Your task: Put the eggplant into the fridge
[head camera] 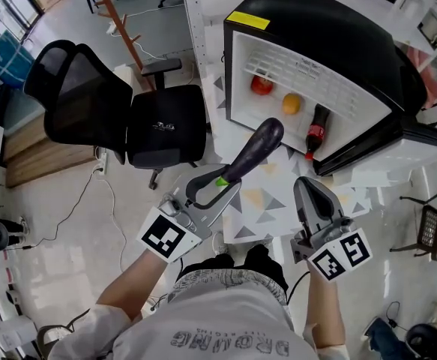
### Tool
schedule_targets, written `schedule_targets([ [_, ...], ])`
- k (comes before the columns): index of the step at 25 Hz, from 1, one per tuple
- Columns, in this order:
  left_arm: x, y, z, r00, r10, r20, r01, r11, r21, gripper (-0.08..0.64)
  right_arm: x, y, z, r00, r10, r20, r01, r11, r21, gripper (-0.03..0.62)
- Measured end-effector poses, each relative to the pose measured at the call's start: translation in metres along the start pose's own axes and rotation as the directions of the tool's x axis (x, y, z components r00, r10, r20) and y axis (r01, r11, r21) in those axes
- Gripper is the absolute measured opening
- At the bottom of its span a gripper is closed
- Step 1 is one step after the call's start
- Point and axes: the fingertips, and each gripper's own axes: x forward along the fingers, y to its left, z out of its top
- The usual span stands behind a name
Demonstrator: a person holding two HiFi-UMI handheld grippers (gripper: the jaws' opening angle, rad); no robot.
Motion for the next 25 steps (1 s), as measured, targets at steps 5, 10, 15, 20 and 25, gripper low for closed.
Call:
schedule_targets([
  [5,0.023,-0.001,-0.002,1.000,0.014,-0.015,-0.014,1.000,0.004,0.118,0.003,-0.018,0.000,1.000,0.027,-0.003,-0.027,0.999,0.021,0.003],
  [10,0.050,0.002,-0.006,0.998,0.035,-0.050,-0.035,0.999,0.012,0.118,0.004,-0.038,-0.001,0.998,0.057,-0.010,-0.057,0.997,0.049,0.003],
  [15,0.084,0.007,-0.009,0.996,0.055,-0.074,-0.052,0.998,0.040,0.118,0.004,-0.060,-0.001,0.997,0.080,-0.015,-0.079,0.994,0.076,0.003],
  [20,0.119,0.013,-0.011,0.993,0.065,-0.099,-0.058,0.996,0.073,0.118,0.007,-0.079,0.000,0.994,0.105,-0.020,-0.103,0.991,0.088,0.003],
  [25,0.150,0.021,-0.019,0.988,0.063,-0.138,-0.050,0.994,0.095,0.118,0.011,-0.091,0.002,0.992,0.126,-0.019,-0.124,0.988,0.092,0.003],
])
